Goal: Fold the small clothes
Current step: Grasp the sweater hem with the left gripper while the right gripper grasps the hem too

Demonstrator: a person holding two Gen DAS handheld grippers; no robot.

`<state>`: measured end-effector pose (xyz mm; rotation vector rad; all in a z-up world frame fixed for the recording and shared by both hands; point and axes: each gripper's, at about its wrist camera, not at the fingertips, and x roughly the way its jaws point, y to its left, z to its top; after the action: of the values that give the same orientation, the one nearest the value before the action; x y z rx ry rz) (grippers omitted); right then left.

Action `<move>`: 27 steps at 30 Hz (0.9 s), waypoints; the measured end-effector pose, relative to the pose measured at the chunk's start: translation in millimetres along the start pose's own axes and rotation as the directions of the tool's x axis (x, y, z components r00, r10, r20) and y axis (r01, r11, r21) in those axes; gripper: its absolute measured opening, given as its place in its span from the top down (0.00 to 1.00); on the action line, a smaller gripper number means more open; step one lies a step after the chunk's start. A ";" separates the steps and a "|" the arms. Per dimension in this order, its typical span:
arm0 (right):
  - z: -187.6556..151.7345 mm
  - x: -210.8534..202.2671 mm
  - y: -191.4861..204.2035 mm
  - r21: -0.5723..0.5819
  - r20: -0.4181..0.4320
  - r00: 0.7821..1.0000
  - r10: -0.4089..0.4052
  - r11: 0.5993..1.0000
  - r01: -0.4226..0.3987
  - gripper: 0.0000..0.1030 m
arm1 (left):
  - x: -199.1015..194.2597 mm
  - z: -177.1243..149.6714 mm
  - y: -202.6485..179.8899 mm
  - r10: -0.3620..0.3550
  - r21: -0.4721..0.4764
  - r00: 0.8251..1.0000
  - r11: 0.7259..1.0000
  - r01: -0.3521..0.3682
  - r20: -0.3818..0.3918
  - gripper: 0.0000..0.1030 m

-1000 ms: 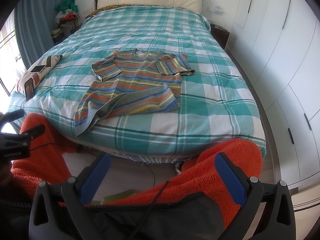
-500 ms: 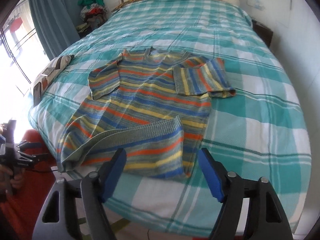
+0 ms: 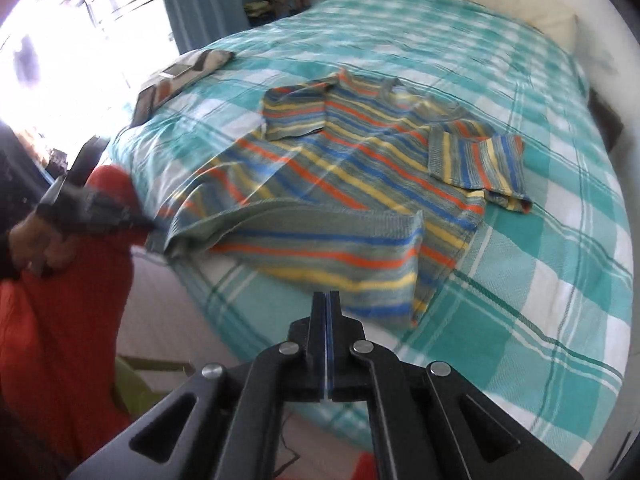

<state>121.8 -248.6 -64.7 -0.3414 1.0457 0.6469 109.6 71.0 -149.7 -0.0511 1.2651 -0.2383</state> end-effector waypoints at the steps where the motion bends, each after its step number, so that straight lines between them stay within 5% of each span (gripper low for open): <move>1: -11.3 -3.7 3.1 0.003 -0.027 1.000 -0.014 1.000 0.014 1.00 | -2.1 -0.2 -0.5 0.017 0.011 1.000 1.000 -0.017 0.004 0.97; 3: -24.5 -2.0 -2.0 0.062 -0.052 0.998 -0.032 0.997 0.035 0.92 | 2.1 4.0 3.6 0.031 0.009 1.000 0.999 -0.031 0.000 0.91; 5: -22.8 6.4 -15.7 0.129 -0.037 0.998 -0.042 0.991 0.046 0.51 | 13.7 12.8 4.7 0.025 -0.002 1.000 1.000 -0.025 -0.005 0.52; 6: -18.0 9.8 -23.2 0.156 -0.002 0.998 -0.062 0.986 0.061 0.29 | 17.4 14.9 4.8 0.042 -0.008 0.999 0.999 -0.042 0.001 0.45; 7: -9.8 14.5 -31.7 0.183 0.042 0.996 -0.073 0.981 0.064 0.28 | 24.4 18.5 1.1 0.057 -0.009 0.998 0.998 -0.057 -0.002 0.43; 11: 44.2 67.0 -71.1 0.253 0.047 0.995 -0.083 0.965 0.069 0.41 | 46.9 22.7 3.8 0.079 -0.042 0.996 0.996 -0.081 -0.049 0.44; 14: 74.7 123.2 -93.5 0.271 -0.066 0.995 -0.072 0.959 0.088 0.59 | 50.7 23.0 -0.3 0.107 -0.023 0.993 0.994 -0.108 -0.047 0.44; 15: 77.9 138.6 -98.1 0.278 -0.101 0.993 -0.056 0.957 0.082 0.82 | 51.1 22.9 -1.3 0.110 -0.016 0.993 0.994 -0.110 -0.045 0.44; 16: 78.7 147.8 -98.0 0.265 -0.121 0.991 -0.049 0.961 0.080 0.96 | 51.5 22.9 -1.5 0.094 -0.011 0.994 0.995 -0.094 -0.047 0.56; 17: 78.9 147.6 -92.8 0.234 -0.118 0.991 -0.058 0.969 0.084 0.96 | 52.2 22.5 -3.5 0.059 -0.013 0.997 0.998 -0.059 -0.055 0.82; 18: 77.5 138.3 -84.4 0.198 -0.087 0.995 -0.040 0.978 0.057 0.96 | 52.4 21.9 -3.2 0.008 -0.020 0.998 1.000 -0.010 -0.066 0.97; 22: 45.2 59.3 -38.2 0.017 0.031 0.997 0.076 0.997 -0.077 0.96 | 39.7 18.1 -2.9 -0.015 0.001 0.999 1.000 0.015 -0.047 0.99; 27: -26.8 6.3 0.2 -0.180 -0.116 0.993 0.020 0.983 -0.041 0.96 | 16.1 13.1 2.1 0.009 0.055 1.000 0.998 -0.007 -0.027 0.99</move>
<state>105.3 -261.2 -82.8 -0.5274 1.1044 0.7598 126.8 68.5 -161.2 0.0045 1.2849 -0.2674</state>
